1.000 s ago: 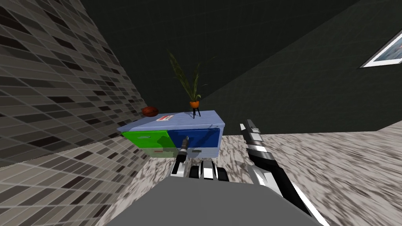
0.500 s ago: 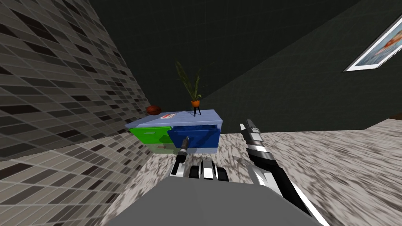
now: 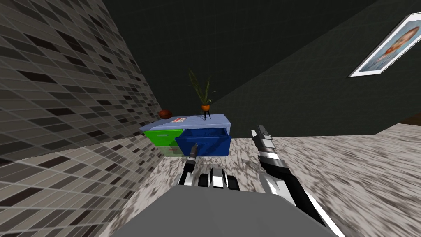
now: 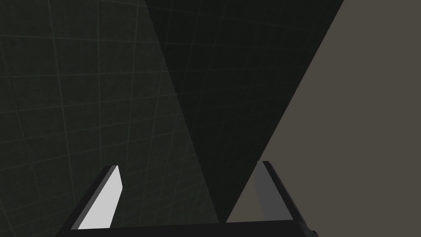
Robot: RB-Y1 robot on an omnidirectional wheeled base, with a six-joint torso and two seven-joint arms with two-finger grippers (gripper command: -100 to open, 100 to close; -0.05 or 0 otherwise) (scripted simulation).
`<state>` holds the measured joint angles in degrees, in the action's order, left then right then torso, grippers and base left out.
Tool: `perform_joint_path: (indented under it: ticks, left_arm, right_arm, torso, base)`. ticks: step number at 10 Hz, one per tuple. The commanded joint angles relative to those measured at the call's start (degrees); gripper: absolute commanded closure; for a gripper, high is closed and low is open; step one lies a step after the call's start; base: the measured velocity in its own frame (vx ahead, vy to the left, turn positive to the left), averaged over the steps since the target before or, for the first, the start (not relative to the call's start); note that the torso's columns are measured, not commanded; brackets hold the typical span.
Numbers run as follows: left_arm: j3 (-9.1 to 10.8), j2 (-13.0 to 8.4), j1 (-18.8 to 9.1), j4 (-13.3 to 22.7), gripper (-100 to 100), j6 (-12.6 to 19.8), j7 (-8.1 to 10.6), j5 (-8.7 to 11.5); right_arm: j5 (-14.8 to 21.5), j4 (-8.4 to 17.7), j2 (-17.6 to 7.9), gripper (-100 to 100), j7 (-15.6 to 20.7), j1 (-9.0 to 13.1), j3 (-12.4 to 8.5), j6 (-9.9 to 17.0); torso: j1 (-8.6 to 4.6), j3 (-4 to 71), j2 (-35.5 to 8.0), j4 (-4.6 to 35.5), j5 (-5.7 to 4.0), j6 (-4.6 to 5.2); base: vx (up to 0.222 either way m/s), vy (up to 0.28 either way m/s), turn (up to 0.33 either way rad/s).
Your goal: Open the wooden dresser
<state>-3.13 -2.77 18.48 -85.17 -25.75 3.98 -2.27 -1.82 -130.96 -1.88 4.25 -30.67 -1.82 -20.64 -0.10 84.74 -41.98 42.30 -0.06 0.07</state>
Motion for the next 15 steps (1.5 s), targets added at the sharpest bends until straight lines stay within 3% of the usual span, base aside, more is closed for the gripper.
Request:
perform_joint_path:
  ticks: [1, 9, 10, 11, 15]
  left_arm:
    - [-0.01, -0.2, 0.1, -2.7, -100, 2.6, 0.27, 0.0]
    - [-0.06, -1.2, 0.5, -13.5, -100, 12.9, 1.33, 0.1]
    - [-0.15, -1.2, 0.8, -12.5, -100, 12.4, 1.29, 0.2]
    - [-0.16, -1.2, 0.9, -12.6, 0, 12.7, 1.33, 0.2]
    - [-0.17, -1.2, 1.0, -12.4, 0, 12.9, 1.34, 0.2]
  right_arm:
    - [0.0, 0.0, 0.0, 0, 0.0, 0.0, 0.0, 0.0]
    - [0.0, 0.0, 0.0, 0, 0.0, 0.0, 0.0, 0.0]
    - [0.0, 0.0, 0.0, 0, 0.0, 0.0, 0.0, 0.0]
    - [0.0, 0.0, 0.0, 0, 0.0, 0.0, 0.0, 0.0]
    - [0.0, 0.0, 0.0, 0, 0.0, 0.0, 0.0, 0.0]
  torso:
    - [0.05, 0.1, 0.1, -0.1, 0.01, -0.03]
    - [0.06, -0.2, -0.4, 0.1, -0.01, -0.08]
    - [0.0, -0.3, -0.5, 0.2, -0.09, -0.11]
    - [0.01, -0.3, -0.5, 0.2, -0.04, -0.1]
    - [0.08, -0.2, -0.3, 0.0, 0.04, -0.07]
  base:
    - [-0.019, -0.003, -0.004]
    - [-0.017, -0.003, -0.002]
    - [0.0, 0.0, 0.0]
    - [0.0, 0.0, 0.0]
    - [0.0, 0.0, 0.0]
